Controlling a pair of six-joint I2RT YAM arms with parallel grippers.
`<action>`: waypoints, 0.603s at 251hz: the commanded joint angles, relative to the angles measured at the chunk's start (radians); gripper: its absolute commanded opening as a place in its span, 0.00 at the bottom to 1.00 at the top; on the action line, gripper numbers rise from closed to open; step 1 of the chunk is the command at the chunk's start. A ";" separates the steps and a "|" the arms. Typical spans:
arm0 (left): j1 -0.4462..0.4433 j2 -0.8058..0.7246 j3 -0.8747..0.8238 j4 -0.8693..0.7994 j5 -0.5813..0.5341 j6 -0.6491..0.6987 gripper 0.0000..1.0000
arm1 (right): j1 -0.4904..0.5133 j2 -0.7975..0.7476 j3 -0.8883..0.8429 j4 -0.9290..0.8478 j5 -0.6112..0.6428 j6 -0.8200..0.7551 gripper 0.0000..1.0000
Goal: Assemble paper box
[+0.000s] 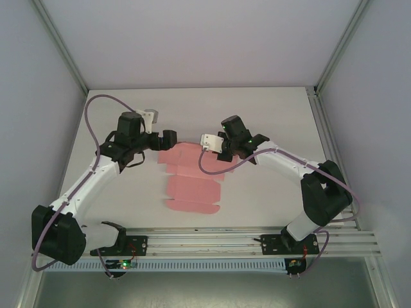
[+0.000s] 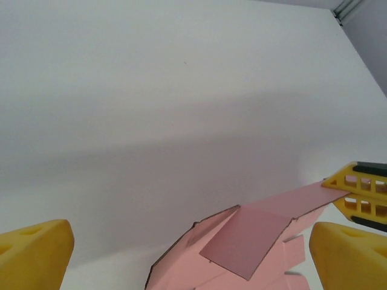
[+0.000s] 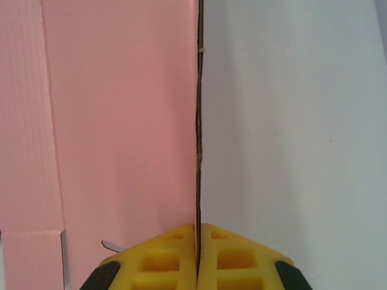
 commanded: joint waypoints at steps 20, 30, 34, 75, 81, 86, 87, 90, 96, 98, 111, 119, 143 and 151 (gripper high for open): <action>-0.002 0.050 0.054 -0.140 -0.230 -0.015 1.00 | -0.010 0.009 0.042 -0.030 -0.054 0.011 0.00; -0.002 0.066 0.050 -0.133 -0.199 -0.019 1.00 | -0.010 0.007 0.042 -0.031 -0.058 0.013 0.00; -0.001 0.072 0.047 -0.128 -0.184 -0.017 1.00 | -0.010 0.008 0.040 -0.031 -0.061 0.012 0.00; -0.004 0.115 0.001 -0.038 0.011 -0.013 1.00 | -0.004 0.010 0.040 -0.020 -0.050 0.027 0.00; -0.005 0.115 -0.010 -0.015 0.053 -0.007 1.00 | -0.003 0.010 0.042 -0.020 -0.046 0.028 0.00; -0.008 0.113 -0.016 -0.002 0.081 -0.002 1.00 | -0.002 0.012 0.042 -0.017 -0.040 0.030 0.00; -0.008 0.113 -0.017 0.001 0.085 -0.002 1.00 | -0.002 0.012 0.042 -0.016 -0.038 0.030 0.00; -0.011 0.113 -0.022 0.005 0.095 -0.001 1.00 | -0.001 0.012 0.042 -0.014 -0.034 0.033 0.00; -0.014 0.113 -0.028 0.014 0.103 0.000 1.00 | 0.000 0.012 0.041 -0.006 -0.027 0.038 0.00; -0.017 0.112 -0.030 0.017 0.103 0.000 1.00 | 0.000 0.012 0.040 -0.003 -0.025 0.039 0.00; -0.026 0.114 -0.038 0.027 0.085 0.004 1.00 | 0.003 0.011 0.037 0.010 -0.025 0.045 0.00; -0.030 0.118 -0.041 0.029 0.062 0.001 1.00 | 0.003 0.009 0.034 0.021 -0.029 0.051 0.00; -0.037 0.150 -0.032 0.030 0.023 -0.015 1.00 | 0.005 0.004 0.028 0.041 -0.061 0.060 0.00; -0.041 0.164 -0.030 0.044 0.017 -0.026 1.00 | 0.008 0.003 0.026 0.044 -0.074 0.061 0.00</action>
